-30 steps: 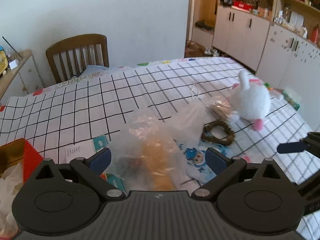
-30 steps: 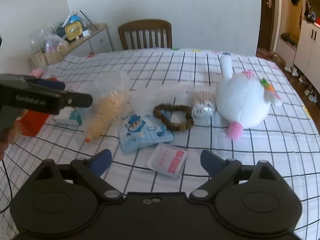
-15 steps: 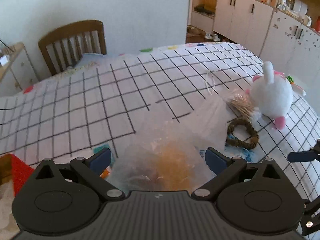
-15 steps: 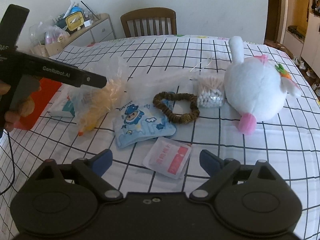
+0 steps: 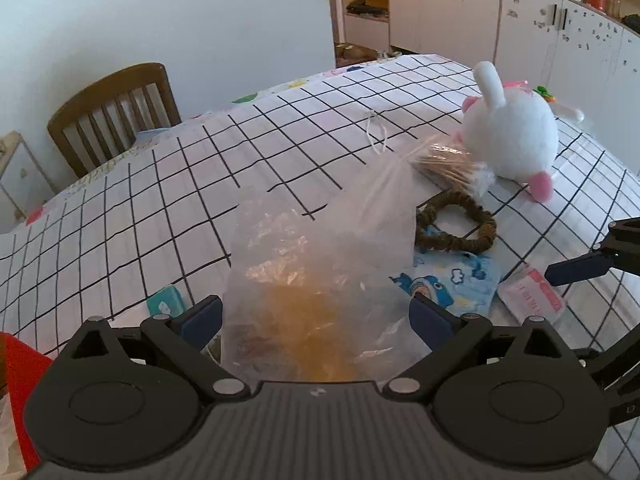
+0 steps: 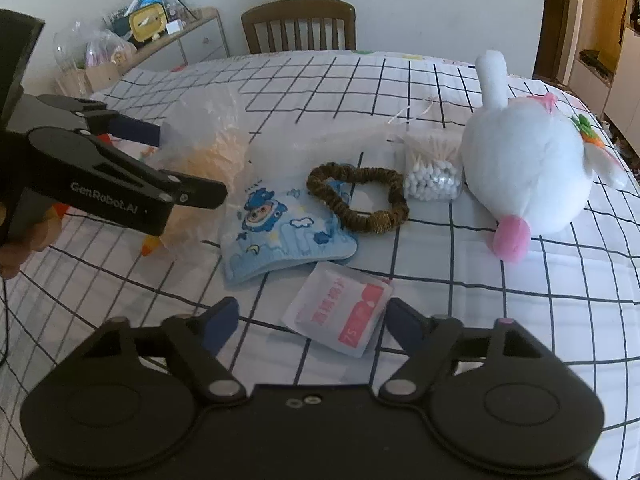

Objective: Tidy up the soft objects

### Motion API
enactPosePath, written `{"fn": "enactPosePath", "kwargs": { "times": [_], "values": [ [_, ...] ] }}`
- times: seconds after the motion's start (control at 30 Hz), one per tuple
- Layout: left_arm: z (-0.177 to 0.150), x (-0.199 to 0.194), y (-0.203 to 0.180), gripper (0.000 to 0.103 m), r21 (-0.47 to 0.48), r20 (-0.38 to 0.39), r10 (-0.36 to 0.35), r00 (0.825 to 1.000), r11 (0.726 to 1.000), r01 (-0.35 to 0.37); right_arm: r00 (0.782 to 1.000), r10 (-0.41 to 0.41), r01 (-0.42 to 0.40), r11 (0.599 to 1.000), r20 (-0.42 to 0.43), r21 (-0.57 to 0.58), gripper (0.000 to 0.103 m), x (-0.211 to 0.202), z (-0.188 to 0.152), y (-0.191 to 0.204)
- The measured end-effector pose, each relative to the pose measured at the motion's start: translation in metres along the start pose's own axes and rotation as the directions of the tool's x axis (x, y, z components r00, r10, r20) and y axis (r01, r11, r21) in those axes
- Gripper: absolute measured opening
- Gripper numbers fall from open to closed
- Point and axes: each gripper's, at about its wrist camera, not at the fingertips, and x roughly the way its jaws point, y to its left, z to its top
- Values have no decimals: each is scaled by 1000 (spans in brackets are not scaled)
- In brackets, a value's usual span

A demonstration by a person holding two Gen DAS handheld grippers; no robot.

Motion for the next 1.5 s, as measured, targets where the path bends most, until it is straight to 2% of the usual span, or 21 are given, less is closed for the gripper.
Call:
{"fn": "enactPosePath", "kwargs": {
  "times": [0.13,0.33,0.63,0.7,0.83,0.87,0.9,0.93,1.03,1.17,1.2,1.23,1.3,1.33,1.4,1.5],
  "values": [
    [-1,0,0,66,-6,3,11,1000,1000,-11,999,-31,31,999,7,-11,72,2,0,2],
    [0,-7,9,36,-70,23,11,1000,997,-9,995,-100,100,994,19,-31,49,6,3,3],
    [0,-20,17,20,-132,49,-3,999,991,10,993,-113,114,993,42,-24,36,-2,4,3],
    [-1,-24,19,18,-138,56,-1,998,990,9,992,-114,115,993,51,-18,31,-6,4,2],
    [-3,-32,23,15,-162,70,-2,998,987,13,990,-119,119,993,71,4,28,-16,2,0],
    [-4,-35,24,15,-169,74,-5,997,986,17,990,-118,117,993,74,13,24,-19,2,-2],
    [-5,-38,25,15,-174,76,-6,997,985,19,990,-120,118,993,76,22,6,-23,1,-2],
    [-5,-41,26,15,-178,79,-6,997,984,20,990,-123,121,992,75,32,1,-26,1,-3],
    [-7,-51,28,15,-184,96,-6,995,983,23,991,-106,101,993,80,60,2,-36,0,-5],
    [-11,-61,29,12,-183,113,-6,994,983,27,988,-120,118,993,100,30,0,-44,-3,0],
    [-11,-62,29,12,-184,116,-5,993,983,27,989,-115,112,993,99,28,3,-43,-3,0],
    [-12,-63,30,12,-185,117,-5,993,982,27,990,-107,105,994,94,24,7,-43,-3,1],
    [-13,-64,30,12,-183,115,-3,993,983,24,992,-93,92,996,88,18,26,-40,-4,4],
    [-13,-64,30,12,-183,114,-2,993,983,23,992,-89,87,996,92,21,30,-39,-4,4],
    [-14,-62,31,12,-187,109,-1,994,982,21,994,-71,69,997,84,19,51,-32,-2,5],
    [-16,-58,33,12,-202,101,1,995,979,19,996,-54,54,999,68,8,55,-20,-1,7]
  ]
}}
